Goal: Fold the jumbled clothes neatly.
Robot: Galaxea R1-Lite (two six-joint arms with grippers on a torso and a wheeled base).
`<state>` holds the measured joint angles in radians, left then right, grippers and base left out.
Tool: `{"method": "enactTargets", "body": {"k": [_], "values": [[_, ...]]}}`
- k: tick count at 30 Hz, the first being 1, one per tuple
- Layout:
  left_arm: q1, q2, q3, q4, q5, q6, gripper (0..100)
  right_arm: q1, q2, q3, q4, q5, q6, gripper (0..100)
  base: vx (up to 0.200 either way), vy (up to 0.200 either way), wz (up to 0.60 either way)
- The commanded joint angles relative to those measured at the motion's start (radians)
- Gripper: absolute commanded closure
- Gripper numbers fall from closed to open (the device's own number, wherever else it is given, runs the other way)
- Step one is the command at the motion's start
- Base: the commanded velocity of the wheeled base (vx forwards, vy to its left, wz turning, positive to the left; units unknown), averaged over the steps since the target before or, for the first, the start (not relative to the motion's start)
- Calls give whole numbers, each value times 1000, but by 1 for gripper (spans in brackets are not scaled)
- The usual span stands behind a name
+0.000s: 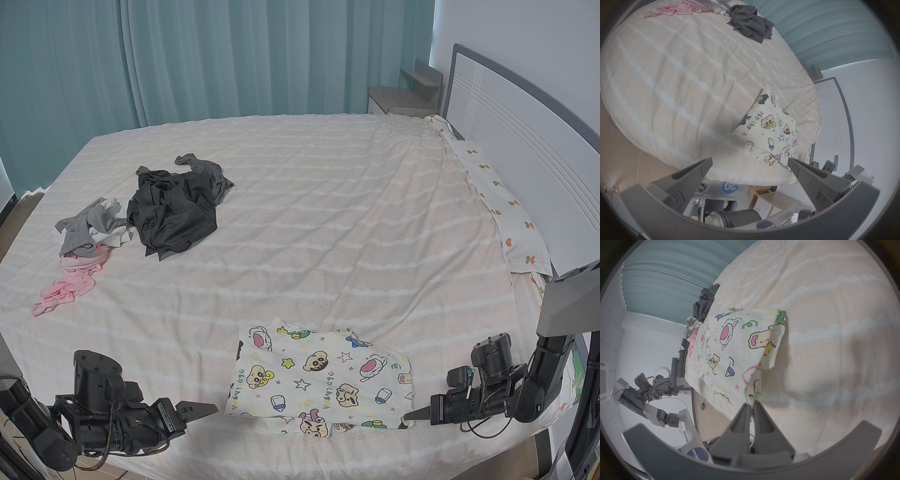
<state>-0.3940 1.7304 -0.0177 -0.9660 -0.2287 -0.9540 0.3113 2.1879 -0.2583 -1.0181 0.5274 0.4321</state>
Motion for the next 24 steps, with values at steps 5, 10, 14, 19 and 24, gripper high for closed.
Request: {"method": "enactTargets", "body": {"k": [5,10,14,19,24], "values": [[0,3,5,0,3,3,0,-9,-3,33,-16,-1,-21,0,0,0,0],[-3,12,-38,-25,62,11,0,-77,-53,82,-105,-15,-56,0,0,0,0],[6,107,-125,-25,88,116,0,-90,-25,74,-186,-15,-50,0,0,0,0],[24,278,-228,-27,91,232,0,-69,47,34,-283,-18,-29,0,0,0,0],[24,445,-331,-65,89,296,0,-55,98,-48,-281,-27,-9,0,0,0,0]]}}
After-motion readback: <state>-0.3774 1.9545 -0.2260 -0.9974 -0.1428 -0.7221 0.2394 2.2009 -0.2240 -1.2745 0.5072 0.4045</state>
